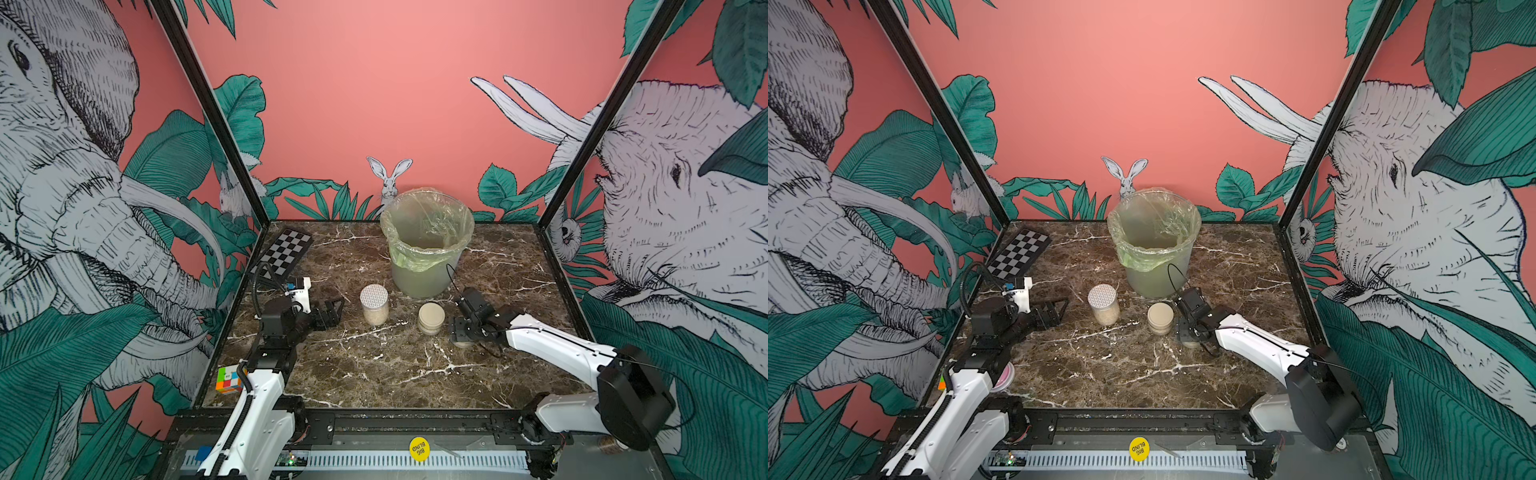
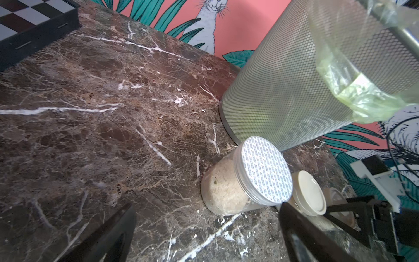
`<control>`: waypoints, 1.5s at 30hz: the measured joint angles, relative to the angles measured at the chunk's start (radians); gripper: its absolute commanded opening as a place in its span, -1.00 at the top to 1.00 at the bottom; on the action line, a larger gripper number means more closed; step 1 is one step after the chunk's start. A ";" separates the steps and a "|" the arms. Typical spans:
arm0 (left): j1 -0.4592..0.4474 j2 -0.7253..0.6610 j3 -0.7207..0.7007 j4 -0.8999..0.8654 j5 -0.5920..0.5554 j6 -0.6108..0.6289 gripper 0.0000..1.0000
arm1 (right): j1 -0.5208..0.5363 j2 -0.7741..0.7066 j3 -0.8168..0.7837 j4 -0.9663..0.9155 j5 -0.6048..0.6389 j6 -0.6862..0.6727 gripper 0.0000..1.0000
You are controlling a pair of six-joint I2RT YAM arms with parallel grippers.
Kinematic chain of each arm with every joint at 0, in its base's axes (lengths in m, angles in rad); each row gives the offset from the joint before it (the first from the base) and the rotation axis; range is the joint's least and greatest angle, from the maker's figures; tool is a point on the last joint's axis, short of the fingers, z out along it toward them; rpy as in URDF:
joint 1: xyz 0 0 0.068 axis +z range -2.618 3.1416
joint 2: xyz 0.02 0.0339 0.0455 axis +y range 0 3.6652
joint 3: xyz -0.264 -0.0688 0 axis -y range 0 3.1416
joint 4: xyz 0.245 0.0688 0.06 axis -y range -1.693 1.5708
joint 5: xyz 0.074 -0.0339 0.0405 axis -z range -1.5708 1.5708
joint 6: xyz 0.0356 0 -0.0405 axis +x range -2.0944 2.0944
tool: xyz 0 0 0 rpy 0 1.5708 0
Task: Empty moldy rice from jars
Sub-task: Pick up the jar from the center of the board.
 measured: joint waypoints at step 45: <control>-0.953 0.472 0.358 0.153 -0.270 0.423 -0.99 | -0.204 -0.228 0.295 -0.424 -0.313 -0.056 0.02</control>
